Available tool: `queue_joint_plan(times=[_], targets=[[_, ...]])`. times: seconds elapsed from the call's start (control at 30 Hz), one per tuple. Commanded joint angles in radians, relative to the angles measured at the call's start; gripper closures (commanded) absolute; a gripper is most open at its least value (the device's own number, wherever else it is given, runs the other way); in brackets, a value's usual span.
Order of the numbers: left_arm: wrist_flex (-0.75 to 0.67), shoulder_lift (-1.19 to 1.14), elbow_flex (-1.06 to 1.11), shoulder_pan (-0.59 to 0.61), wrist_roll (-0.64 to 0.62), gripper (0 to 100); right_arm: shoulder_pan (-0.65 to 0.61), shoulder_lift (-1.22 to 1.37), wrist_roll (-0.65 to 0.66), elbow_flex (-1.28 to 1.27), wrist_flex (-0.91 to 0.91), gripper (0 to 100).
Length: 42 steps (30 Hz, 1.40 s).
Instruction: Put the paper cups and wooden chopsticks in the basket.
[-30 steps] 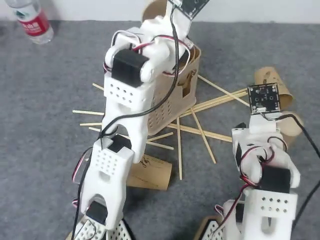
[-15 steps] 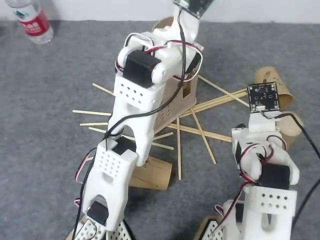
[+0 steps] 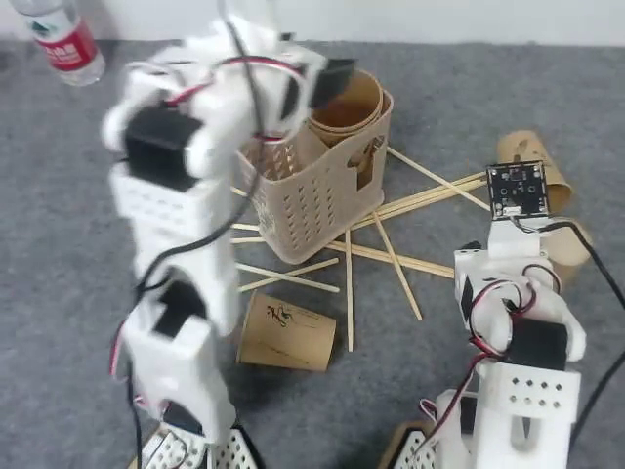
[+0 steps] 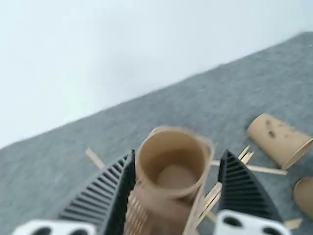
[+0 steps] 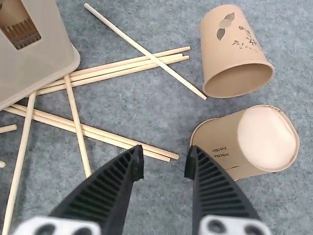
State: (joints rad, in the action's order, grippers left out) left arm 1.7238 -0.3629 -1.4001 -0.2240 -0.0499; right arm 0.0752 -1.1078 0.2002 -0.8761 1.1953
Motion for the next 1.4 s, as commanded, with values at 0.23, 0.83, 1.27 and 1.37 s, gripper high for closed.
queue_joint_plan(times=[0.23,0.83,1.27,1.37], targets=[[0.034,0.839,1.222,0.178,0.299,74,0.005,0.008,-0.011,0.008,-0.016,85.1],[0.005,1.039,1.883,0.201,0.184,74,-0.001,0.008,-0.011,0.005,-0.016,85.1],[-0.029,0.655,1.879,0.170,0.212,74,-0.001,0.008,-0.011,0.005,-0.024,85.2],[-0.023,0.651,1.897,0.084,0.210,74,-0.001,0.008,-0.011,-0.023,-0.070,85.3]])
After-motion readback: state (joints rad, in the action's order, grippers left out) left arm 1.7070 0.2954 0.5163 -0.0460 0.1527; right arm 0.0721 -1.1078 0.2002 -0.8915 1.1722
